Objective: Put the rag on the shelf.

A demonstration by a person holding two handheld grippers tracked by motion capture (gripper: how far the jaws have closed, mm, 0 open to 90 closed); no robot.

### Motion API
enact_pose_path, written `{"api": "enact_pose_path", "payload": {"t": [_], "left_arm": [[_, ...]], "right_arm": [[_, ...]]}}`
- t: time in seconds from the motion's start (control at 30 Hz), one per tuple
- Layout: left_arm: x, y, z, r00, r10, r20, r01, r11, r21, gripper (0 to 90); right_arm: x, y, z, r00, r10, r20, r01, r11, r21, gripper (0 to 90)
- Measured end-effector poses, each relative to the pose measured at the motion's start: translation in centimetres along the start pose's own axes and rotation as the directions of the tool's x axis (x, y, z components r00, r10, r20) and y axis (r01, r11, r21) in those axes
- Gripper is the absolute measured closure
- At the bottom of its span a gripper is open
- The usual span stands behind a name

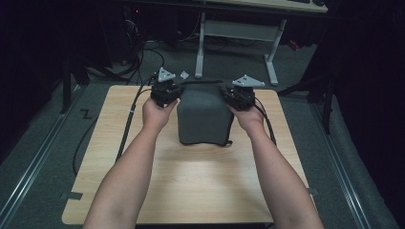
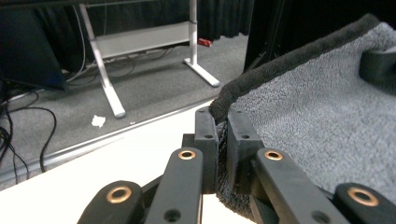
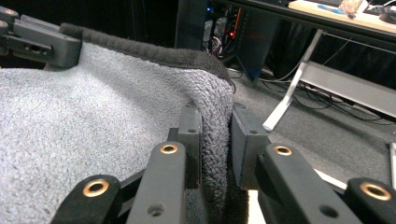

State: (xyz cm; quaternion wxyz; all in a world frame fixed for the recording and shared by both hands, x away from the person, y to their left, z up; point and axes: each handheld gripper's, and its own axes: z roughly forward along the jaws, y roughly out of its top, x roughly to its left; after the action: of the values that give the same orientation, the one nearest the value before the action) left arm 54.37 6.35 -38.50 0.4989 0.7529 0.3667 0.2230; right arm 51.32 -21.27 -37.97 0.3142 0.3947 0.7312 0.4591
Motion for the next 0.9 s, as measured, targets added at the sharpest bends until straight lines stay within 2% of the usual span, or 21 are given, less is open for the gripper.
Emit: {"api": "enact_pose_path", "payload": {"t": [0.27,0.47,0.5,0.6,0.67,0.9], "left_arm": [[0.2,-1.7,0.6,0.9992,-0.028,0.029,0.027,0.9989,0.038,84.5],[0.2,-2.8,1.2,0.9972,-0.052,0.054,0.049,0.9965,0.068,84.7],[0.2,-3.0,1.3,0.9968,-0.056,0.057,0.051,0.9958,0.076,84.7],[0.3,-3.7,1.6,0.9949,-0.071,0.072,0.064,0.9938,0.091,84.7],[0.2,-4.0,1.7,0.9945,-0.068,0.079,0.060,0.9926,0.106,84.7],[0.5,-5.1,2.0,0.9906,-0.097,0.096,0.085,0.9887,0.124,84.6]], "right_arm": [[0.0,-0.4,0.2,1.0000,-0.007,-0.005,0.007,0.9998,0.016,77.3],[-0.3,-1.2,0.6,0.9997,-0.021,-0.009,0.021,0.9980,0.060,77.6],[-0.4,-1.4,0.8,0.9998,-0.016,-0.013,0.017,0.9977,0.065,77.5],[-0.8,-2.1,1.1,0.9988,0.036,-0.033,-0.034,0.9967,0.074,77.3],[-1.0,-2.5,1.4,0.9980,0.048,-0.040,-0.045,0.9952,0.087,76.9],[-1.5,-3.8,2.1,0.9931,0.098,-0.064,-0.091,0.9892,0.115,74.2]]}}
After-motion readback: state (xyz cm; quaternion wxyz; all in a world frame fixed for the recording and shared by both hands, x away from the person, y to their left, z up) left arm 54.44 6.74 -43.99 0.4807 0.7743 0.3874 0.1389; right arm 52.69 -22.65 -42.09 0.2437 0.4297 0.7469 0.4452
